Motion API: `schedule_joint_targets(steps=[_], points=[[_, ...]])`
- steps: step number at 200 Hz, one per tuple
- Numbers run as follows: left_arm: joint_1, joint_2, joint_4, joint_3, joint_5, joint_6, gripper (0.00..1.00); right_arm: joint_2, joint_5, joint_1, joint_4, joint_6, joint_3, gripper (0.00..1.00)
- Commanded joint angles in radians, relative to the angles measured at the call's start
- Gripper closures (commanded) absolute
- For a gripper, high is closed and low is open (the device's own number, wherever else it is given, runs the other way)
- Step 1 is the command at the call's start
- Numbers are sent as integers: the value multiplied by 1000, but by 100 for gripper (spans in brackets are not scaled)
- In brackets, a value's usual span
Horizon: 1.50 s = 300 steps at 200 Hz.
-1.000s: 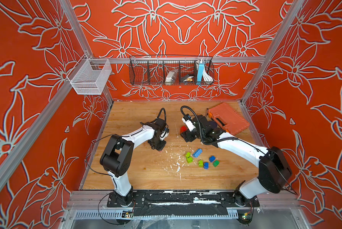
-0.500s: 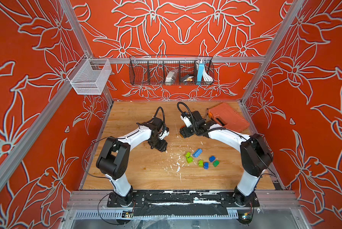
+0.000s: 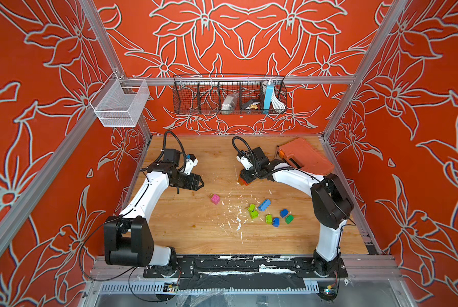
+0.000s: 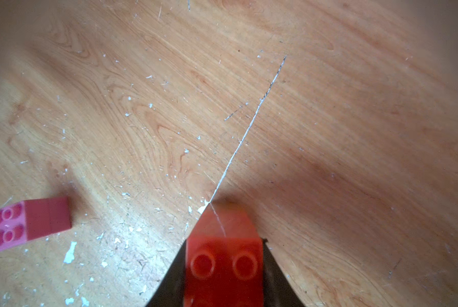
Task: Assemble the letter h with lego
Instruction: Pick up the lego brick from the center of the board, then assemble the lego brick with the lego brick.
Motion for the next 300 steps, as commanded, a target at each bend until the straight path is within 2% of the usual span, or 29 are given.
schedule_joint_targets(steps=[1, 41, 86, 142, 300], points=[[71, -8, -50, -17, 101, -5, 27, -15, -26, 41, -26, -14, 46, 67], [211, 2, -30, -34, 164, -24, 27, -18, -6, 176, -76, 15, 140, 66], [317, 32, -11, -34, 146, -33, 28, 44, 12, 298, -116, 62, 274, 66], [332, 16, 11, -66, 124, -34, 28, 164, 27, 345, -141, 7, 384, 66], [333, 14, 15, -72, 125, -38, 28, 274, 44, 365, -117, -5, 426, 65]])
